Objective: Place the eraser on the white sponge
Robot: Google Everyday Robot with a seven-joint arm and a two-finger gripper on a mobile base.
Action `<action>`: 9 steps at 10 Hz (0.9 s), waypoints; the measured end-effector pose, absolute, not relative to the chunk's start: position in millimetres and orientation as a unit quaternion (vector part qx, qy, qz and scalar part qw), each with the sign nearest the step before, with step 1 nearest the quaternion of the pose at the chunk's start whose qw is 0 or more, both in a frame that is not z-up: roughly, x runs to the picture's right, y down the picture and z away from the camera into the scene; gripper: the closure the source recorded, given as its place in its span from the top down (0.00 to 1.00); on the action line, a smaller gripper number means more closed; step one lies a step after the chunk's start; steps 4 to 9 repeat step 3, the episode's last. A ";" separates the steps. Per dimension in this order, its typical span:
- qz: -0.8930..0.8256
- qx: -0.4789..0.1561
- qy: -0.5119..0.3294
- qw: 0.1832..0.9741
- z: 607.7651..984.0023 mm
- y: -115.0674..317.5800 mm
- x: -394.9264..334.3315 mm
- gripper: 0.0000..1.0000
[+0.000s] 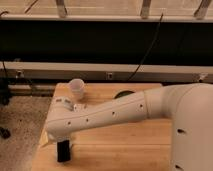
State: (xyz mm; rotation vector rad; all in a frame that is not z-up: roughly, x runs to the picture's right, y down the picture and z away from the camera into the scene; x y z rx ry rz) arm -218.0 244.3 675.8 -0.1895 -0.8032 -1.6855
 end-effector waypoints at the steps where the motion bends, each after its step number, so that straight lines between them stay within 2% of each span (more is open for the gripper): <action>1: -0.724 -0.081 -0.345 0.592 685.0 249.7 -215.8 0.80; 9: -0.722 -0.079 -0.346 0.594 691.4 253.6 -214.1 0.80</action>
